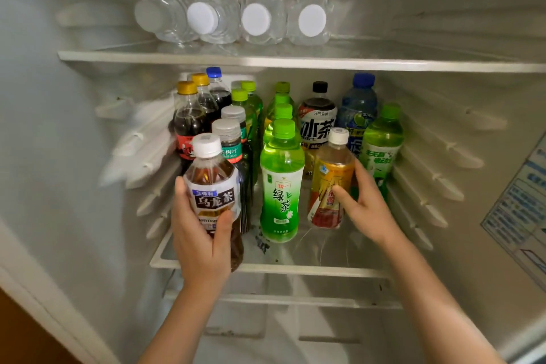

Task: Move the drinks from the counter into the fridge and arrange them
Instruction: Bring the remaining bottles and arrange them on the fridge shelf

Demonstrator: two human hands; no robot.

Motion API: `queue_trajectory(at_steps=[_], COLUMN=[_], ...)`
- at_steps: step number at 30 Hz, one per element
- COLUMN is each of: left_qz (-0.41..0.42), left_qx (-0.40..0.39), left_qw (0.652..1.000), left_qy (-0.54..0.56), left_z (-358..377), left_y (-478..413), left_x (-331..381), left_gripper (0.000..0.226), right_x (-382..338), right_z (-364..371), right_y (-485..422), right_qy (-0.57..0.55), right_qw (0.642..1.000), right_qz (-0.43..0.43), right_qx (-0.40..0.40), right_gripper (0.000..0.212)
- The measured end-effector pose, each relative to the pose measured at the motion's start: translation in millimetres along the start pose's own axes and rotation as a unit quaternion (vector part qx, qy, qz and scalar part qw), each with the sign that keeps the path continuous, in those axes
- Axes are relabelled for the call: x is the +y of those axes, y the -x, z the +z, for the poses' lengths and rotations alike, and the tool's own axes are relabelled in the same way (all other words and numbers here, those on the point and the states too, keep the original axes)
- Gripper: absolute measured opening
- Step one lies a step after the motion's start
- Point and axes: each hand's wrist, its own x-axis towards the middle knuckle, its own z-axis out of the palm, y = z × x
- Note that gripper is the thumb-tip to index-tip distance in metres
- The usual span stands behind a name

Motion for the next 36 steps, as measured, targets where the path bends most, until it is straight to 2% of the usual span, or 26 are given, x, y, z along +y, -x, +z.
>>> queue_trajectory(at_steps=[6,12,15,22,27,30,36], left_qz=[0.032,0.029,-0.002,-0.098,-0.125,-0.153,-0.164], left_qx=[0.040,0.062,0.062,-0.007,-0.071,-0.081,-0.085], left_qw=[0.999,0.997,0.996,0.992,0.987,0.982,0.978], left_qy=[-0.003,0.027,0.059,0.072,0.068,0.072,0.097], left_z=[-19,-46,-62,-106,-135,-152,-170], left_y=[0,14,15,24,40,46,47], left_x=[-6,-2,6,28,41,42,47], left_gripper=[0.071,0.064,0.067,0.078,0.066,0.071,0.062], right_x=[-13,-46,-70,-115,-125,-130,-133], right_z=[-7,1,16,93,155,179,205], right_y=[44,72,78,68,57,50,42], right_qy=[-0.043,-0.100,-0.115,-0.067,-0.065,-0.040,-0.008], right_qw=[0.998,0.988,0.983,0.990,0.990,0.993,0.997], right_qz=[-0.012,-0.096,-0.132,-0.126,-0.124,-0.107,-0.080], right_qx=[0.044,0.061,0.060,0.009,0.027,0.029,0.009], right_gripper=[0.061,0.062,0.059,0.065,0.064,0.066,0.062])
